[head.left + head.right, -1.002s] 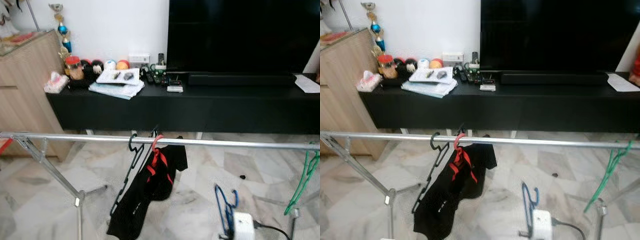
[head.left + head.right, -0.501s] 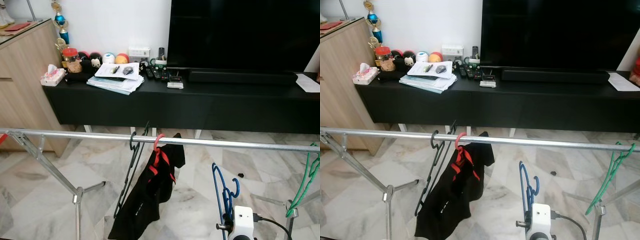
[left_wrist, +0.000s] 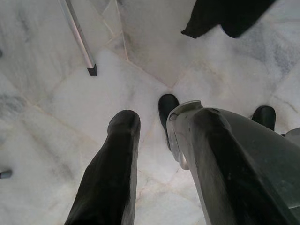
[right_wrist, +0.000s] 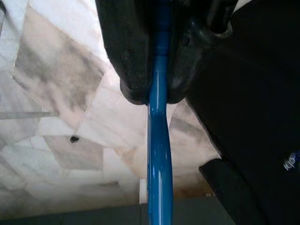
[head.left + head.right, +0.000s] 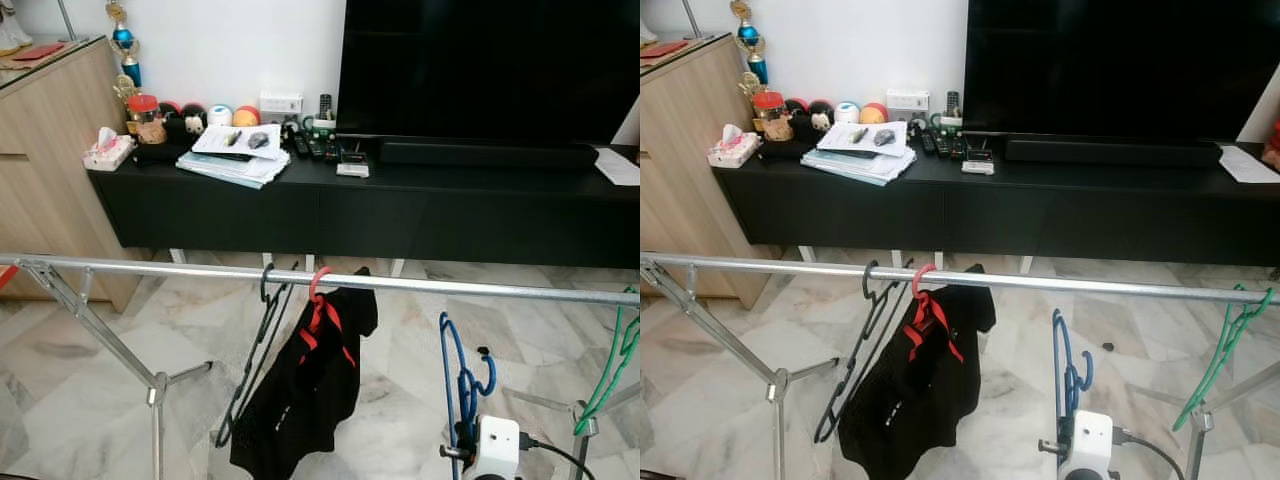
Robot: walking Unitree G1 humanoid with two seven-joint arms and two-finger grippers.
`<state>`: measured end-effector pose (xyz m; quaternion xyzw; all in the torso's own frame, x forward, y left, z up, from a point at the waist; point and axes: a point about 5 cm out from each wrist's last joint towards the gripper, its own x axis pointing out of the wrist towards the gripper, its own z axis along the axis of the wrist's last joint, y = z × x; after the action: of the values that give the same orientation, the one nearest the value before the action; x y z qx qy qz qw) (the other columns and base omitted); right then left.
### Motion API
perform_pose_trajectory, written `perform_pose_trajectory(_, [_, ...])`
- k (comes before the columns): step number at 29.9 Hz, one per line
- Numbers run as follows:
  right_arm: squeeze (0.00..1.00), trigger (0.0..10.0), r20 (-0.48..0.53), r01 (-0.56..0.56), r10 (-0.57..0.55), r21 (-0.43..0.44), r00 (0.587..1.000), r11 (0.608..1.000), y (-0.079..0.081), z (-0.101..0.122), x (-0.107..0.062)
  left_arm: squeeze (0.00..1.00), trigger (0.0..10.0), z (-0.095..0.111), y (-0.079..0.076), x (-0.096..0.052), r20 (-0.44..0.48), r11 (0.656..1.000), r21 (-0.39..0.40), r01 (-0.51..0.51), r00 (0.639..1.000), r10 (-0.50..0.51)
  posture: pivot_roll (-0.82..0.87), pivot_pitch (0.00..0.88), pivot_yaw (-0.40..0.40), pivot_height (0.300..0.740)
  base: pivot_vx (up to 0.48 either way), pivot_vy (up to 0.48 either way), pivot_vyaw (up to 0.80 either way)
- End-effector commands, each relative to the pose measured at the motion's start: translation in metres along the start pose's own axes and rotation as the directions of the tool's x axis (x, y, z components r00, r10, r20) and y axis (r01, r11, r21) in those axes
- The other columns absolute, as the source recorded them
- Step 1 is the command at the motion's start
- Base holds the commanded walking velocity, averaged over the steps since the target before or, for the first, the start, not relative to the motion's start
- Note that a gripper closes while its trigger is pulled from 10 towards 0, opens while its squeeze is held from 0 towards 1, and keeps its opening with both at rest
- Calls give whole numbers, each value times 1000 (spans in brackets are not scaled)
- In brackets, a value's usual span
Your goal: Hang hanger
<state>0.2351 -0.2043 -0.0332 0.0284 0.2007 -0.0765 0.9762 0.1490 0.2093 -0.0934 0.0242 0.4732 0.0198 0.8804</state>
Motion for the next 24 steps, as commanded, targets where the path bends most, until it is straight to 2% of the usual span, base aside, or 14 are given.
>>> perform_pose_trajectory(1, [0,10000,330,-26,35,-31,943,999,22,86,29,0,10000,-16,-4,-3,-55,1000,21,14,998,-13,-5,11,-42,740,0,0,0])
perform_pose_trajectory(4, [0,10000,372,-15,29,-39,928,999,26,103,33,0,10000,-16,-4,-3,-57,1000,23,15,998,-14,0,6,-46,740,0,0,0])
perform_pose_trajectory(13, [0,10000,380,-33,30,1,924,999,30,106,34,0,10000,-15,-5,-3,-60,999,25,22,998,-21,-3,1,-45,740,0,0,0])
perform_pose_trajectory(20, [0,10000,302,-29,16,38,953,999,28,103,39,0,10000,-13,-6,-2,-56,999,24,25,998,-23,4,13,-45,740,0,0,0])
perform_pose_trajectory(24, [0,10000,270,-33,7,91,963,995,26,108,44,0,10000,-12,-6,-2,-55,999,21,24,998,-23,4,20,-42,740,0,0,0])
